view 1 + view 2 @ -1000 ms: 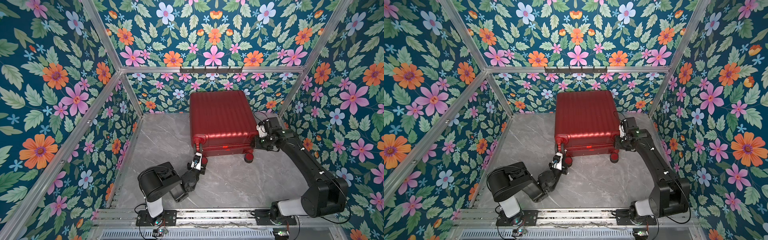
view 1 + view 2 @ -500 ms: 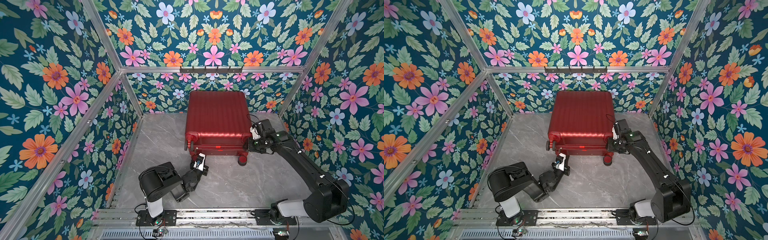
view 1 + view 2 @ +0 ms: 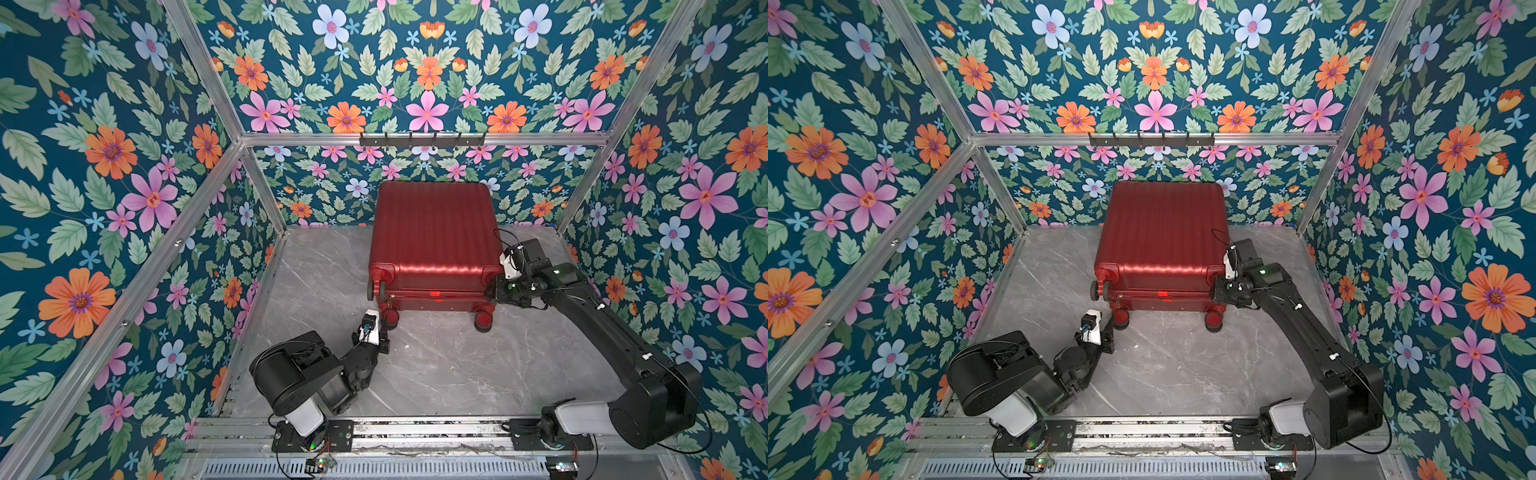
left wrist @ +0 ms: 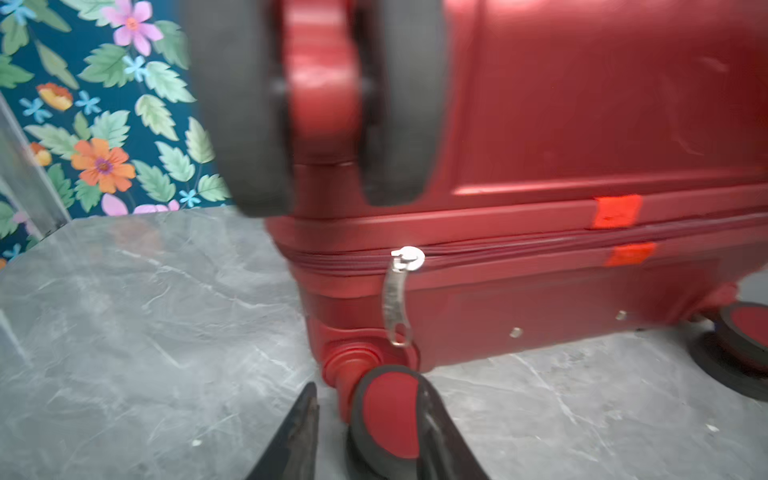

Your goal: Pack the luggage

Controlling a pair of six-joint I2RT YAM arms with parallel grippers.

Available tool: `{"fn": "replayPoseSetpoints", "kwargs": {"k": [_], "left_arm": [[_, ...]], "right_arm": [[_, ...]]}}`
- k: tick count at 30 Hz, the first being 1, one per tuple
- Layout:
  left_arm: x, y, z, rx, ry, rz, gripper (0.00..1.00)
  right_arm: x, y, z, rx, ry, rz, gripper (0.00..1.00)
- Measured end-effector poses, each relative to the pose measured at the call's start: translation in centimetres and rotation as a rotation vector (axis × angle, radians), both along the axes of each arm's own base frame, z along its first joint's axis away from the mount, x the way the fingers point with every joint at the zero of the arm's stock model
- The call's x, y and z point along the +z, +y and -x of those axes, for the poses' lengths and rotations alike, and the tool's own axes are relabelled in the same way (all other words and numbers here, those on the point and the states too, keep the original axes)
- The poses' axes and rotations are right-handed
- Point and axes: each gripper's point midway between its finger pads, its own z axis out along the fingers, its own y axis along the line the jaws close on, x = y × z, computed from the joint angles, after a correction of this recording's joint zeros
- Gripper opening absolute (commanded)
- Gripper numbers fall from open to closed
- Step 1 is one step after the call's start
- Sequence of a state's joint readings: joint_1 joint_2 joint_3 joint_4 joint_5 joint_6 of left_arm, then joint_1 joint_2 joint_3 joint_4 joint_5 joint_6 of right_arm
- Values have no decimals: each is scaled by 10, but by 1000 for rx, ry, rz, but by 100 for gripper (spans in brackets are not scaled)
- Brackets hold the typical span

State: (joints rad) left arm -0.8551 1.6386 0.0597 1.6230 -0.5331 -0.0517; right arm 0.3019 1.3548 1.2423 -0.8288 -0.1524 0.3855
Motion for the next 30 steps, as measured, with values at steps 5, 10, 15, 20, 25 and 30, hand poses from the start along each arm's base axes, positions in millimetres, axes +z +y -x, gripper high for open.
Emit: {"fn": "replayPoseSetpoints", "kwargs": {"k": [5, 10, 15, 20, 25, 30], "left_arm": [[6, -13, -10, -57, -11, 33, 50], [4, -34, -18, -122, -8, 34, 56], [-10, -37, -28, -111, 24, 27, 57], [-9, -33, -36, -81, 14, 41, 57], [-9, -33, -46, -59, 6, 49, 51], [-10, -36, -52, -51, 4, 62, 44]], "right_arm": [[1, 0, 0, 0, -4, -1, 0], [2, 0, 1, 1, -7, -3, 0], [4, 0, 1, 0, -13, -5, 0], [7, 0, 1, -1, -23, -7, 0], [7, 0, 0, -5, -27, -7, 0], [8, -1, -1, -11, -30, -5, 0]]}}
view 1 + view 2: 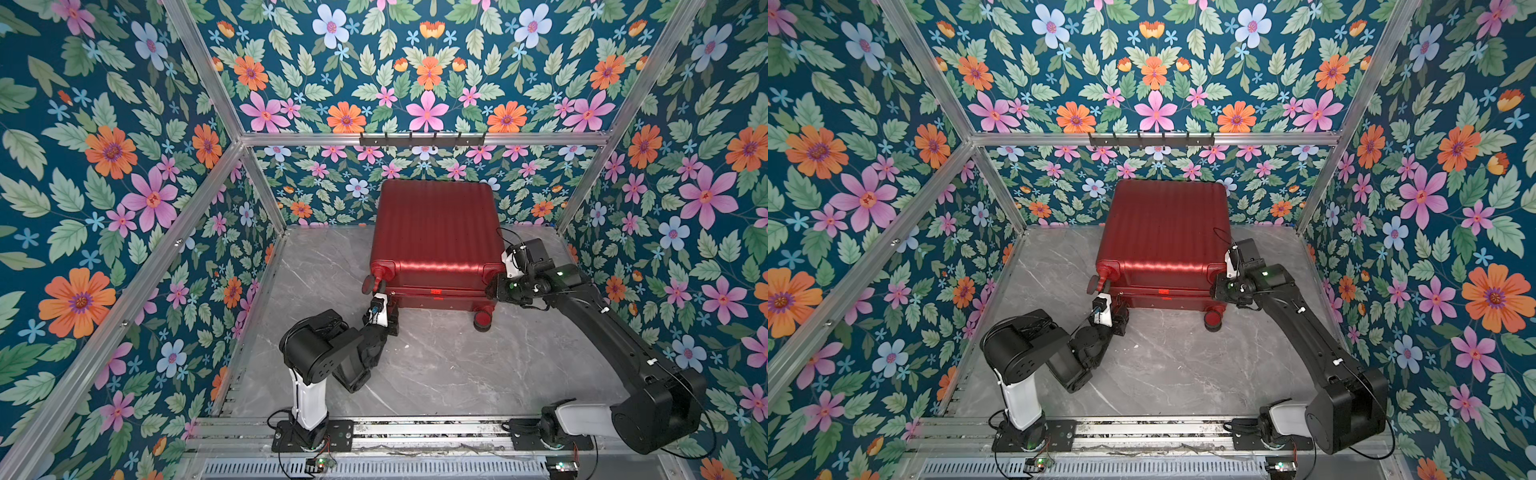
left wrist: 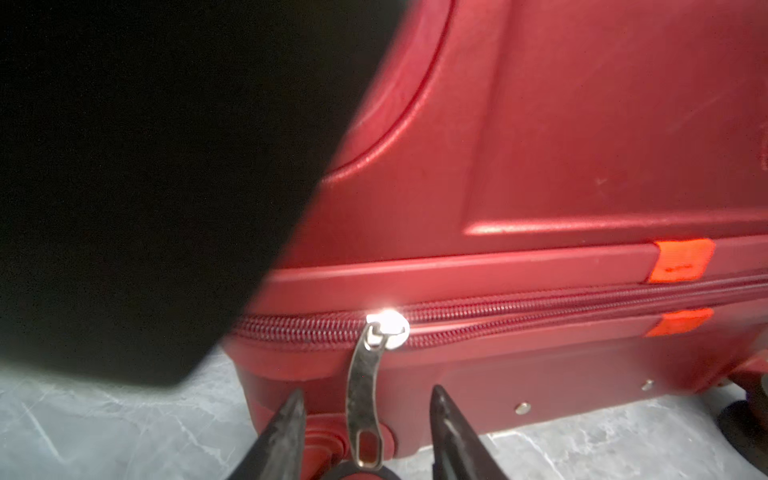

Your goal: Pack the luggage

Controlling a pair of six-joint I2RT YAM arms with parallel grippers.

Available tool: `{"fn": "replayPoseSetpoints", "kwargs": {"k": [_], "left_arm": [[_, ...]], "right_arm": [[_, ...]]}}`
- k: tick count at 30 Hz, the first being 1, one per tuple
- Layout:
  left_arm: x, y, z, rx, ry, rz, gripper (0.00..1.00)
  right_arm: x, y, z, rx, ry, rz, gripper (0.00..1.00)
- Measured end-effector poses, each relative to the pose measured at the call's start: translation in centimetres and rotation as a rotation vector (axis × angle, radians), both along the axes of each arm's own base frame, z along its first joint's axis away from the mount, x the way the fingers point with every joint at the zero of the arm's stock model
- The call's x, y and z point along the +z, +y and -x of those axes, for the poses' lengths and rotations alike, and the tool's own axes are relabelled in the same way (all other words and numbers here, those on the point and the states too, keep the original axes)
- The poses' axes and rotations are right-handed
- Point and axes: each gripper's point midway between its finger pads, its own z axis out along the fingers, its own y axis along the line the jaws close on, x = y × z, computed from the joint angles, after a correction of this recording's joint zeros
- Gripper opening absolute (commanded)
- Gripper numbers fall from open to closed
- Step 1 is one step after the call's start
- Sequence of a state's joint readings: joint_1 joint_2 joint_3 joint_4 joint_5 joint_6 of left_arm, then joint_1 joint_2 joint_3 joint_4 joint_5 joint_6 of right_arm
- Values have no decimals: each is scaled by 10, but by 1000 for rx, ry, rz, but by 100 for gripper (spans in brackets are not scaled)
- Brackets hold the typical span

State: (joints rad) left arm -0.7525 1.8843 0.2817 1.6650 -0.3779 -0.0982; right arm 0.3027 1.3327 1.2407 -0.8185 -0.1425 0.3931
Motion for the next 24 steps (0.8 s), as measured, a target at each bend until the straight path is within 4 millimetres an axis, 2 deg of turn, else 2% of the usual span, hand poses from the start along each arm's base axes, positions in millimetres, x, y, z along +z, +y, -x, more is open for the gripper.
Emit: {"fn": "replayPoseSetpoints", "kwargs": {"k": [4, 10, 19, 24], "left_arm": [[0, 1, -4, 17, -3, 2, 28], [2, 1, -8, 24, -9, 8, 13], [3, 1, -8, 12, -13, -3, 1], [3, -1, -5, -12, -11, -4, 0]], "right_arm": [[0, 0, 0, -4, 0, 0, 0], [0, -1, 0, -8, -1, 0, 0], [2, 0, -1, -10, -5, -4, 0], [2, 0, 0, -11, -5, -4, 0]]}}
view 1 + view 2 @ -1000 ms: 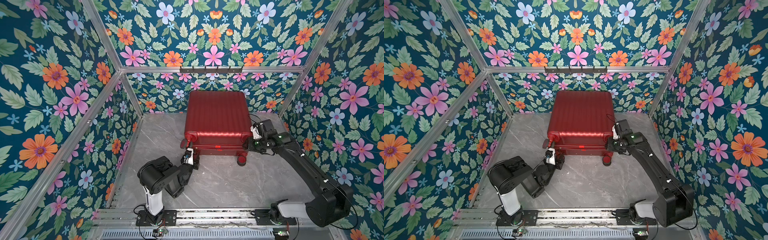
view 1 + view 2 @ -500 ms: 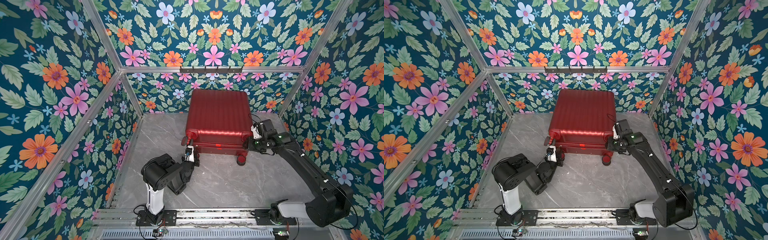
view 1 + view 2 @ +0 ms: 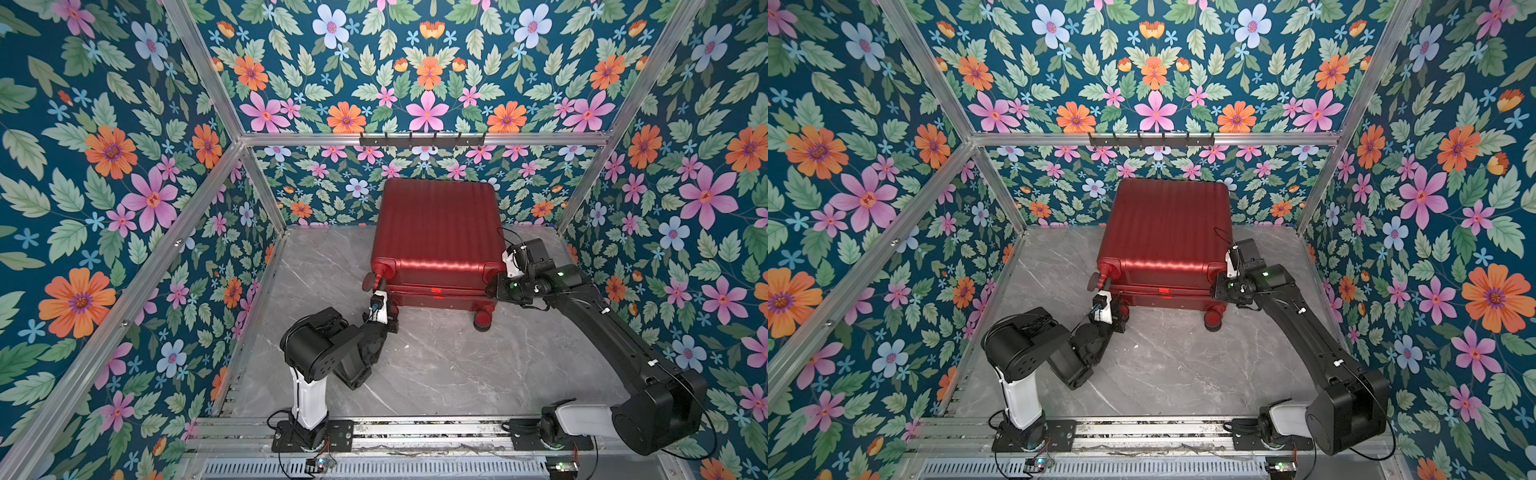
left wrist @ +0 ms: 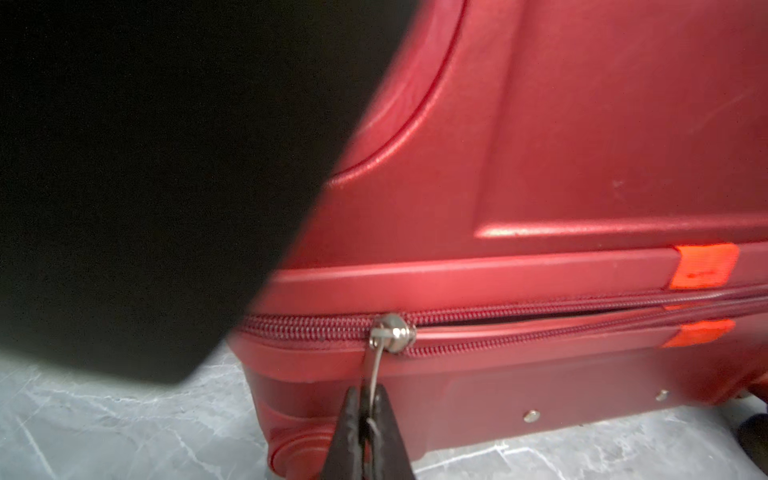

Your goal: Pack the luggage

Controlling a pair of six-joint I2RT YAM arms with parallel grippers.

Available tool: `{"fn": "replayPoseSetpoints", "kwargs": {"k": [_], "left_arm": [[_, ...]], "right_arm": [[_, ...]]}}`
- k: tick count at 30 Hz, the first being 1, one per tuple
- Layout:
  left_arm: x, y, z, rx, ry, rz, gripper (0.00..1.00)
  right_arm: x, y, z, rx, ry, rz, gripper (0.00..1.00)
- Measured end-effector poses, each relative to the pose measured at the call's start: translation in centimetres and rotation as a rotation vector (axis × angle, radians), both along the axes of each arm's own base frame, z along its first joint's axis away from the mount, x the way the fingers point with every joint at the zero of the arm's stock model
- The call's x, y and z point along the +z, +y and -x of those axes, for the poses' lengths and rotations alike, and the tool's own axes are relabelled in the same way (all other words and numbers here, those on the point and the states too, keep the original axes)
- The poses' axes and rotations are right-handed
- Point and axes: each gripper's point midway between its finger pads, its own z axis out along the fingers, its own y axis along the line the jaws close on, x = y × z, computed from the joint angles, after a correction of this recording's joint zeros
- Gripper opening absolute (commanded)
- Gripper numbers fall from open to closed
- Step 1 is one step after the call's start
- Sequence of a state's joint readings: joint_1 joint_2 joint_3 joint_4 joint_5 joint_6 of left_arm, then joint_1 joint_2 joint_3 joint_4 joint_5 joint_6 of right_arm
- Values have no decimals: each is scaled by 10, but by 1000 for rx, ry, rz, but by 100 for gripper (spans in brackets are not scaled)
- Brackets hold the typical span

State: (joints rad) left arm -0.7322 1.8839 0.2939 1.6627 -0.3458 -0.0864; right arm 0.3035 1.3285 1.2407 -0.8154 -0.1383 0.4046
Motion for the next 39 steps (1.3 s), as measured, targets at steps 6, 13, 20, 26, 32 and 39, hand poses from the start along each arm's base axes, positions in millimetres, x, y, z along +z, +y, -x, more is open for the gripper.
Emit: {"fn": "replayPoseSetpoints", "kwargs": {"k": [6, 13, 20, 26, 32, 39], "left_arm": [[1, -1, 4, -23, 1, -6, 0], [1, -7, 13, -53, 2, -20, 0], [1, -18, 23, -37, -5, -39, 0], [1, -26, 27, 4, -8, -42, 0], [2, -33, 31, 30, -9, -46, 0], [1, -37, 37, 60, -10, -56, 0]], "right_arm": [[0, -1, 0, -2, 2, 3, 0], [-1, -4, 2, -7, 9, 23, 0], [-2, -10, 3, -14, 14, 52, 0], [-3, -15, 2, -24, 8, 80, 0], [-3, -19, 4, -31, 7, 93, 0], [-4, -19, 5, -32, 9, 96, 0]]}}
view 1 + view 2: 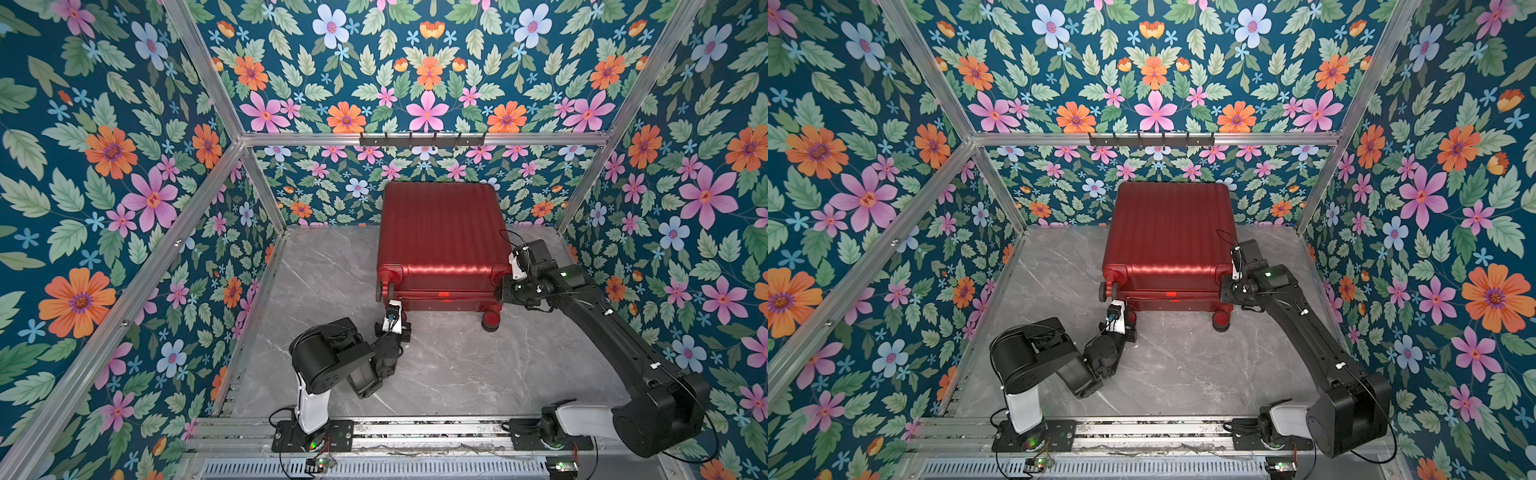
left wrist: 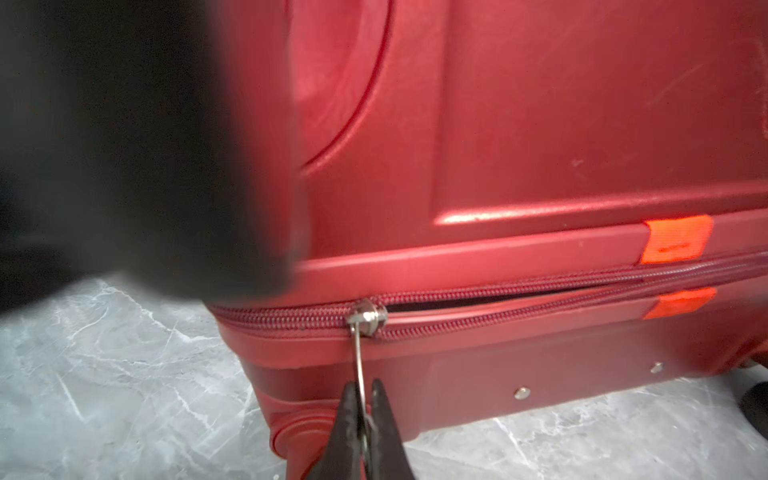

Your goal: Pack the luggage

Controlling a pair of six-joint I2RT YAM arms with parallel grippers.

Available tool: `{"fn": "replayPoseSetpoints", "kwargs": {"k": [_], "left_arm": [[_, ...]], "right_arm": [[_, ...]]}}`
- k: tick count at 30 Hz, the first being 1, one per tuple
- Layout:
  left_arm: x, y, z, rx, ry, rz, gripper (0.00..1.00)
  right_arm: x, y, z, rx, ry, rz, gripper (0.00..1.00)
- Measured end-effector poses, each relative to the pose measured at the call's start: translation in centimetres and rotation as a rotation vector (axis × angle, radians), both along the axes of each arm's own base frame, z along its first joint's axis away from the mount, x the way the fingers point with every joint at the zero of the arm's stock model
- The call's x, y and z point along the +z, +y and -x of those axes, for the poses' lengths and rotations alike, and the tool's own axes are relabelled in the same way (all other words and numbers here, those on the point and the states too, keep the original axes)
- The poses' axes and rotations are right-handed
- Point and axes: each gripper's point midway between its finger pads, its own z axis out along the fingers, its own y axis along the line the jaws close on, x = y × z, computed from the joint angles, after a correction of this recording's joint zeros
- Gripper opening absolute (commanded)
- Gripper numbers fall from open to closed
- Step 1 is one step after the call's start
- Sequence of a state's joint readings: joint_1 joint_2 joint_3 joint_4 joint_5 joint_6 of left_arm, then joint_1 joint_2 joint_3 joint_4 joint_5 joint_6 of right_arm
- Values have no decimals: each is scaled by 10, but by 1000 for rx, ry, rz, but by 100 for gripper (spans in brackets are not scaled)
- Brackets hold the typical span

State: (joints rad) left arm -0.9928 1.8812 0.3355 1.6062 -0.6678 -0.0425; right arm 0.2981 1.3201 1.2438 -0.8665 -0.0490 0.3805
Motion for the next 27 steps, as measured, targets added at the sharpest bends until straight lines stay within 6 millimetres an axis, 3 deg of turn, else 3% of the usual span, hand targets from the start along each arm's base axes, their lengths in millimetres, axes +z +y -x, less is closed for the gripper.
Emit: {"fn": "replayPoseSetpoints", "kwargs": {"k": [9, 12, 18, 20, 21, 27], "left_arm": [[-1, -11, 11, -32, 1, -21, 0], [6, -62, 38, -307, -18, -17, 0], [15, -91, 54, -459, -41, -5, 0], [15, -92, 56, -472, -43, -5, 0], [15, -91, 56, -471, -41, -6, 3], [9, -54, 55, -384, -17, -20, 51]], "right_arm": [[-1, -2, 0, -1, 0, 15, 0], [-1, 13, 3, 30, 20, -48, 0], [0, 22, 3, 34, 27, -94, 0], [0, 22, 3, 34, 27, -95, 0], [0, 22, 3, 34, 27, -95, 0], [3, 22, 3, 35, 25, -94, 0]]}}
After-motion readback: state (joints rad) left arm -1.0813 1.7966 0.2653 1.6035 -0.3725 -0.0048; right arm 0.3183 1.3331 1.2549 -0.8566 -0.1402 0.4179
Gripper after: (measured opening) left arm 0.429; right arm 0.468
